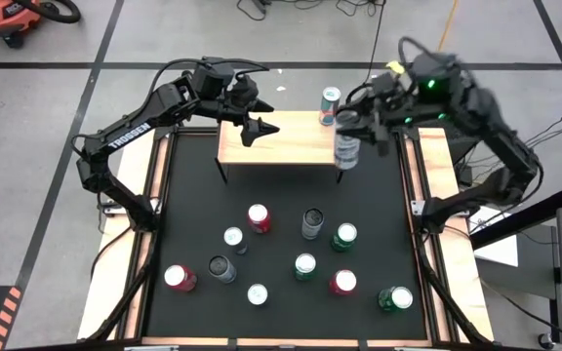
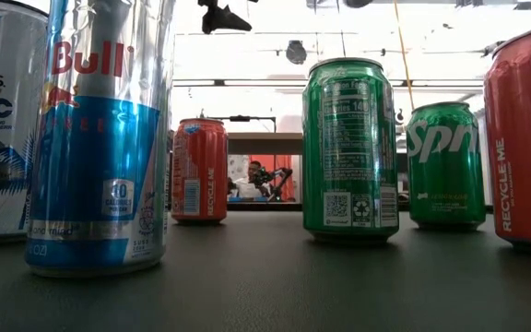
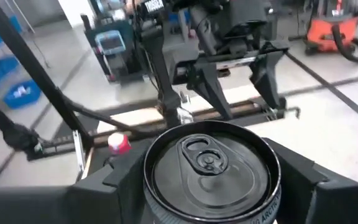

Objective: Place canned beverage on shelf
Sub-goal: Put the top left white soda can on the shelf

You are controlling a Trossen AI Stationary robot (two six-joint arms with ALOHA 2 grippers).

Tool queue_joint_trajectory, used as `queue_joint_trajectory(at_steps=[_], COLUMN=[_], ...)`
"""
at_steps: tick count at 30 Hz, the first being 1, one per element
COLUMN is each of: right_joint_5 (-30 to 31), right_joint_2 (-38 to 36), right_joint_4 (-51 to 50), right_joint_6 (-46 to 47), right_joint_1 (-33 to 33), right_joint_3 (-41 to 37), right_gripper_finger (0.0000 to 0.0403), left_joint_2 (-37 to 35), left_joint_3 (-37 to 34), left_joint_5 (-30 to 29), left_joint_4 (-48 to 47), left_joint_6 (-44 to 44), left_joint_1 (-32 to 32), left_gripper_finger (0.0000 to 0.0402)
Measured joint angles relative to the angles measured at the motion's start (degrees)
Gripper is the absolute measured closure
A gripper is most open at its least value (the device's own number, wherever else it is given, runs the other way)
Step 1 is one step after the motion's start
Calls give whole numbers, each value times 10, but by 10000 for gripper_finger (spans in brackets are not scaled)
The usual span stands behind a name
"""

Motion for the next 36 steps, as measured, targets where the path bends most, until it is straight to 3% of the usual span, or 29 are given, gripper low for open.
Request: queue_joint_trajectory(at_steps=[6, 11, 17, 31, 36], right_joint_5=[29, 71, 33, -138, -166], right_joint_2=[-59, -44, 7, 118, 151], right_joint_4=[271, 443, 496, 493, 493], right_joint_6=[35, 16, -12, -32, -31], right_joint_1=[13, 2, -40, -193, -223], right_joint_3=[-238, -335, -326, -226, -213], right_gripper_finger=[167, 167, 167, 168, 168], left_joint_2=[0, 0, 0, 0, 0], left_joint_3=[0, 0, 0, 0, 0], left_joint_5=[0, 0, 0, -16, -23], left_joint_4=[0, 0, 0, 0, 0], left_joint_6=[1, 1, -1, -1, -1], left_joint_1=[0, 0, 0, 0, 0], left_gripper_finger=[55, 55, 55, 55, 55])
